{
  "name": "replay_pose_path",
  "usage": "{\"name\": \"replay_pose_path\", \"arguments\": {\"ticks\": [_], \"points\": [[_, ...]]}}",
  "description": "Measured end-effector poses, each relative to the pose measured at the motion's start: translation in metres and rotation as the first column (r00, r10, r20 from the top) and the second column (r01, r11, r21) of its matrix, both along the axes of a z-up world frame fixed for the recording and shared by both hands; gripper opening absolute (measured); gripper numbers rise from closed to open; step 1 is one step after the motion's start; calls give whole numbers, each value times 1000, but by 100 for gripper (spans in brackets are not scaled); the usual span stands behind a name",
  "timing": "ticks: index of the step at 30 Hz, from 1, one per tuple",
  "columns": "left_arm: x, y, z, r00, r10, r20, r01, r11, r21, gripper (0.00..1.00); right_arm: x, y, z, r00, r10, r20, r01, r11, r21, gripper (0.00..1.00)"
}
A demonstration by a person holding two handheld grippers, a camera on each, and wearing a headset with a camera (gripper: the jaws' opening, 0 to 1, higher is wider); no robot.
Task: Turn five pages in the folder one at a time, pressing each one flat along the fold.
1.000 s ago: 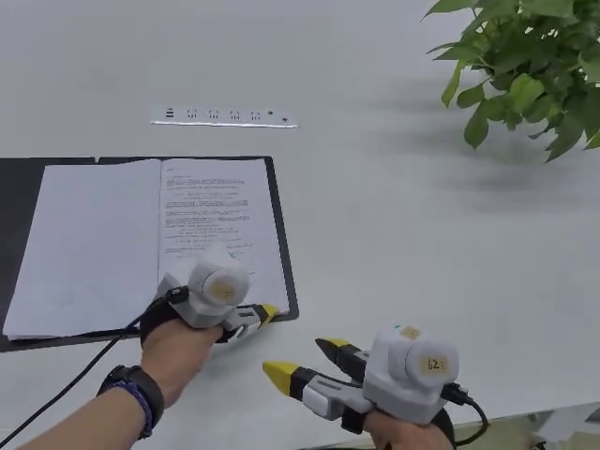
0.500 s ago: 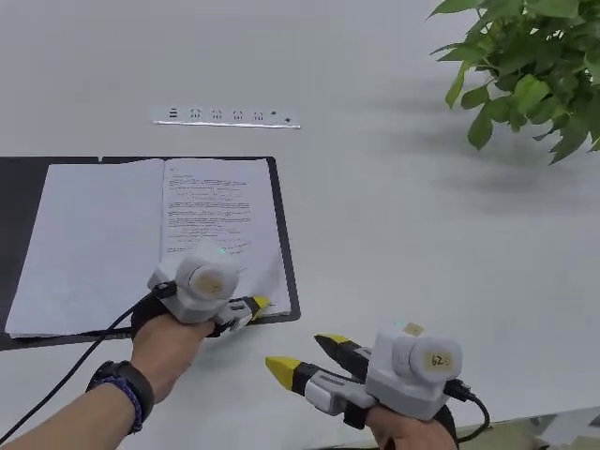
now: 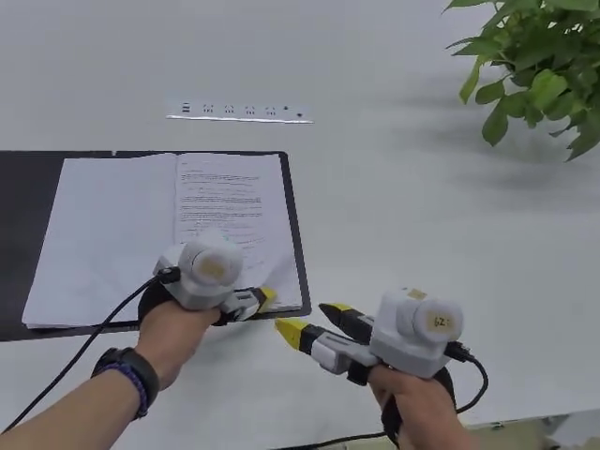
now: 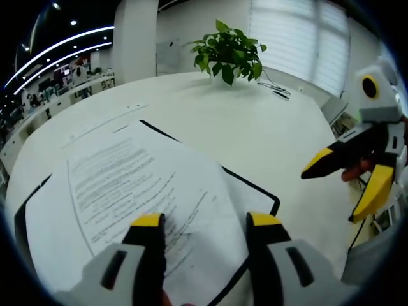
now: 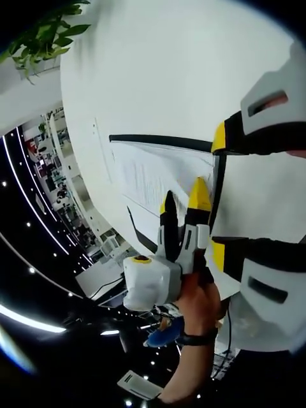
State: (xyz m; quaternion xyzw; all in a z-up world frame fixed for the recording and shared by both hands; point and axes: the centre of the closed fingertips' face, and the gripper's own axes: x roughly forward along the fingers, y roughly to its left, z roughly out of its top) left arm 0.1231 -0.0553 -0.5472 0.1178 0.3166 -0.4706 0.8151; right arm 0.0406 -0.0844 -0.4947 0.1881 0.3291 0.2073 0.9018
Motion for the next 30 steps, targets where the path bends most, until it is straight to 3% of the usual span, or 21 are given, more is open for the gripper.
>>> {"name": "replay_pose_path", "arguments": {"ticks": [13, 18, 25, 30], "points": [[4, 7, 2, 999, 35, -28, -36, 999, -34, 43, 74, -1, -3, 998, -51, 34, 48, 995, 84, 45], [5, 11, 3, 998, 49, -42, -51, 998, -48, 39, 96, 0, -9, 996, -83, 21, 80, 988, 130, 45], [1, 12, 3, 998, 43, -50, -45, 998, -48, 41, 112, 6, -12, 996, -84, 6, 82, 981, 178, 44], [-7, 13, 4, 998, 19, -63, -21, 999, -34, 47, 109, 8, -8, 995, -96, 8, 92, 971, 219, 34]]}}
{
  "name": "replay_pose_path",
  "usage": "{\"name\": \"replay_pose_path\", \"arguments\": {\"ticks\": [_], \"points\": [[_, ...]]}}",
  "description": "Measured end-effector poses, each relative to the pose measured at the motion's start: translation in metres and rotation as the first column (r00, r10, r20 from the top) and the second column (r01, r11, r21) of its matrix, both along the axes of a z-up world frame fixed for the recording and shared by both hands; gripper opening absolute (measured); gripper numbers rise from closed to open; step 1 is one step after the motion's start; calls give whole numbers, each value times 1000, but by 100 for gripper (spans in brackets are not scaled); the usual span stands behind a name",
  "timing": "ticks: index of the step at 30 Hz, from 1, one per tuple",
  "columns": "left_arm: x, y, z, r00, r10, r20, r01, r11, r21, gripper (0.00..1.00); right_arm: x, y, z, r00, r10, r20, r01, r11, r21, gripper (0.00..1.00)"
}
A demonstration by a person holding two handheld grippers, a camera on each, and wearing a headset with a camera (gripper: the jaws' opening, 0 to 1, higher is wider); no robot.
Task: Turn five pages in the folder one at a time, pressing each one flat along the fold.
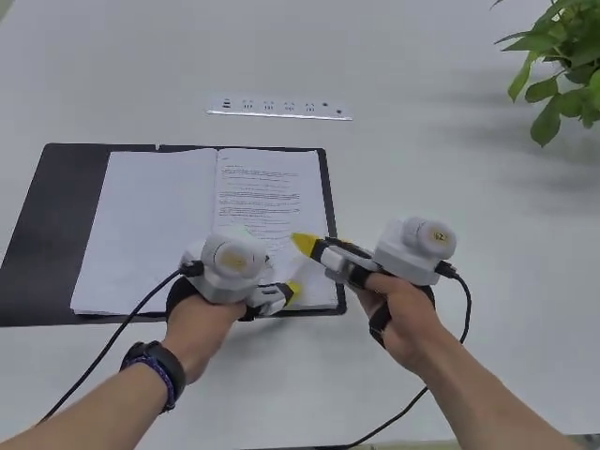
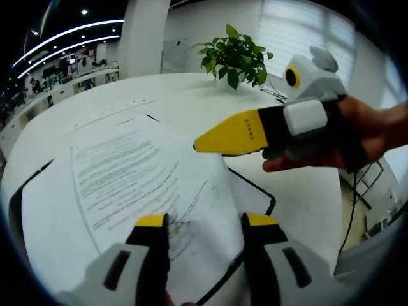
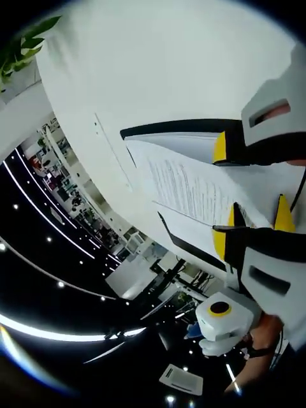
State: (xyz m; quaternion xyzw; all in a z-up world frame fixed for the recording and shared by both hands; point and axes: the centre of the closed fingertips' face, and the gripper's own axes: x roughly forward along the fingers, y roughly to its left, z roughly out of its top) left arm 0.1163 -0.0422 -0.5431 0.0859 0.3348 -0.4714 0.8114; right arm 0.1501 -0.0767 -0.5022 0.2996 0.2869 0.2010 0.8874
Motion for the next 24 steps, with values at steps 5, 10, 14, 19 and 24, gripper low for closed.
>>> {"name": "replay_pose_path", "arguments": {"ticks": [5, 10, 14, 19, 24], "points": [[-8, 7, 0, 1000, -11, 1, 11, 1000, 28, 53, -7, -3, 0, 1000, -7, -2, 7, 1000, 9, 30], [-13, 14, 6, 1000, -11, 8, 11, 999, 38, 57, -17, -8, 3, 999, -49, 10, 49, 998, 36, 20], [-13, 22, 15, 999, 30, 10, -30, 999, 22, 61, -23, -5, 2, 998, -56, 5, 56, 997, 51, 13], [-18, 37, 17, 999, -12, 45, 9, 998, 70, 62, -29, 1, 1, 999, -42, 1, 41, 998, 47, 5], [-24, 56, 26, 998, 25, 52, -28, 997, 66, 62, -34, 7, 1, 999, -38, -6, 38, 998, 53, 0]]}}
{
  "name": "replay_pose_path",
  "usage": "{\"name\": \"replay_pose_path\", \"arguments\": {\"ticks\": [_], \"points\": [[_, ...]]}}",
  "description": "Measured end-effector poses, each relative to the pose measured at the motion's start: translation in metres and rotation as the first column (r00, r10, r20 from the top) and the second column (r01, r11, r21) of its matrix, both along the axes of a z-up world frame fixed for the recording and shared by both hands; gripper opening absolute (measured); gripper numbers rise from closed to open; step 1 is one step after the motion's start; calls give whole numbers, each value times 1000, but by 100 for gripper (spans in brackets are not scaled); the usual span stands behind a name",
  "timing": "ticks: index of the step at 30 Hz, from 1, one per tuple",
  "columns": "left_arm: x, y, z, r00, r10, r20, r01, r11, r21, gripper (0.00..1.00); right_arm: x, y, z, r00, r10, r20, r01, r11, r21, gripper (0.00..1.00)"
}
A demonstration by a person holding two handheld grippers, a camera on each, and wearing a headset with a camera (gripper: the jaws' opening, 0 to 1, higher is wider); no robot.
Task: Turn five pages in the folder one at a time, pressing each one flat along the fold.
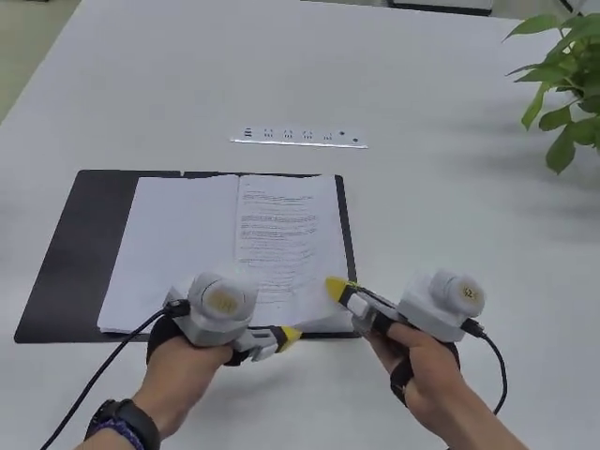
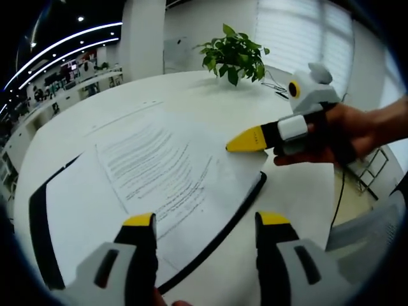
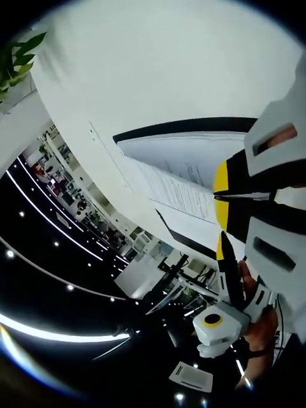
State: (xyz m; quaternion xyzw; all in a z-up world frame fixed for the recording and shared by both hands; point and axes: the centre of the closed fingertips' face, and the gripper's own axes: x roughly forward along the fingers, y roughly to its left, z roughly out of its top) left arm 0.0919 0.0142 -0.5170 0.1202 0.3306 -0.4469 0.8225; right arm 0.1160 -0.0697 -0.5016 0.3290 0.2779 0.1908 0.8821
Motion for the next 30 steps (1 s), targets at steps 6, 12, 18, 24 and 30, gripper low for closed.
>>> {"name": "replay_pose_path", "arguments": {"ticks": [6, 12, 18, 24, 30], "points": [[-1, 24, 7, 998, 67, -4, -67, 998, -6, 62, 4, 3, 9, 999, -29, 14, 28, 999, 32, 0], [-13, 38, 12, 997, 80, -3, -80, 997, 1, 62, 8, 9, 20, 999, -26, 34, 25, 999, 37, 0], [-15, 50, 29, 994, 104, 17, -103, 995, -14, 62, 8, 16, 27, 999, -14, 47, 12, 999, 31, 0], [-20, 62, 39, 993, 112, 34, -111, 994, -21, 62, 11, 25, 33, 998, -10, 55, 8, 999, 41, 0], [-22, 77, 47, 990, 131, 46, -130, 991, -25, 62, 16, 34, 42, 998, 6, 69, -8, 999, 38, 0]]}}
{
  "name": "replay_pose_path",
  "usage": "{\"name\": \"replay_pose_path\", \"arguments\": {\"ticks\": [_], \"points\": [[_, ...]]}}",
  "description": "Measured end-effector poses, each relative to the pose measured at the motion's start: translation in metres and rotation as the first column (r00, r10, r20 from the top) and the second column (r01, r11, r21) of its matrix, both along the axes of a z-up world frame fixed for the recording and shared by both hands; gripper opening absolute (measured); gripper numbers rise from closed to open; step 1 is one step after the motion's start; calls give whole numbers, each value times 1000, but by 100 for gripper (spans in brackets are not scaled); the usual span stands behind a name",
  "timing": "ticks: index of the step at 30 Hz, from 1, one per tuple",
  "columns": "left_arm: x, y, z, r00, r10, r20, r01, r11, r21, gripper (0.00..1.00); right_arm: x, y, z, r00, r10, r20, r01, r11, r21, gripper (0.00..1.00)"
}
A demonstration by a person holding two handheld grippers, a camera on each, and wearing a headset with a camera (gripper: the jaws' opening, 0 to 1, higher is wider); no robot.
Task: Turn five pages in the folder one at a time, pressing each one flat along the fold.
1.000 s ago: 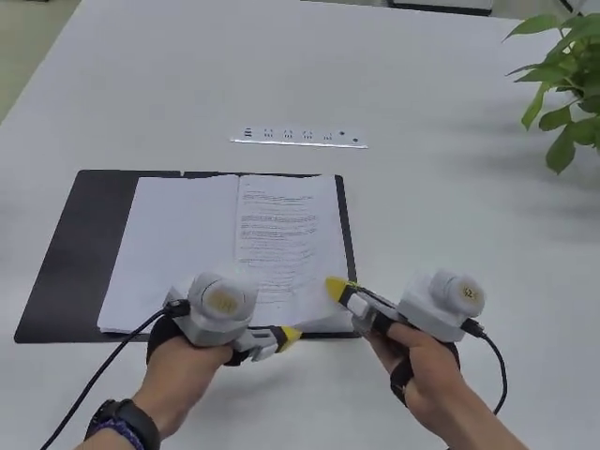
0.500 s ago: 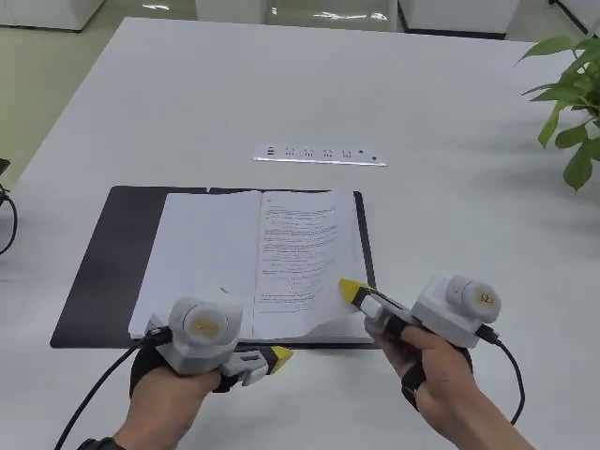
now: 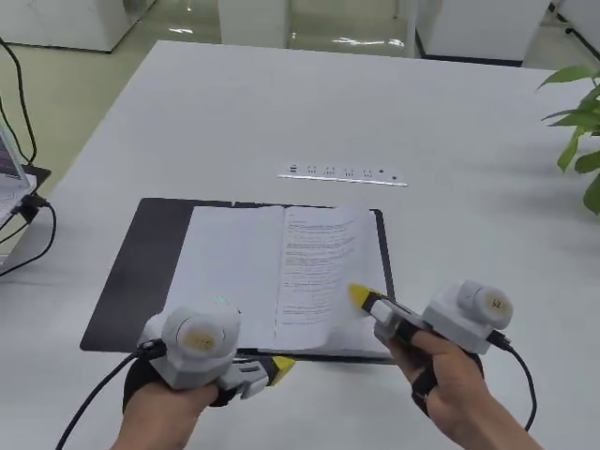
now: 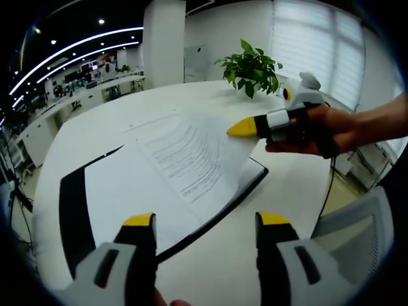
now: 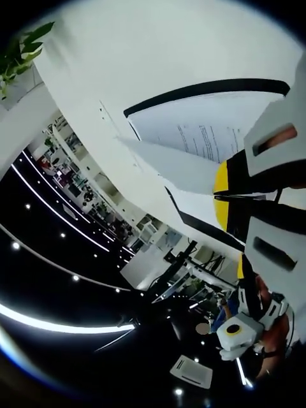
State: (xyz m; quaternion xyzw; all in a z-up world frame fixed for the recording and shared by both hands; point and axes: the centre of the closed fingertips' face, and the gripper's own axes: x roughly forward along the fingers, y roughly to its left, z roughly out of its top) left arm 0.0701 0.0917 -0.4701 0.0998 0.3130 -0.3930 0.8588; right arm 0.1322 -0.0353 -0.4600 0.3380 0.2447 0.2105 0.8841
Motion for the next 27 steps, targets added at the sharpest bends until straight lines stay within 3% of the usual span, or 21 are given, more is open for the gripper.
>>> {"name": "replay_pose_path", "arguments": {"ticks": [15, 27], "points": [[-7, 42, 19, 997, 64, 46, -63, 998, -8, 62, 4, 47, 7, 997, 73, 10, -73, 997, -6, 0], [-13, 64, 15, 996, 88, 33, -88, 996, -6, 64, 3, 82, 9, 993, 120, 2, -120, 993, -10, 0]]}}
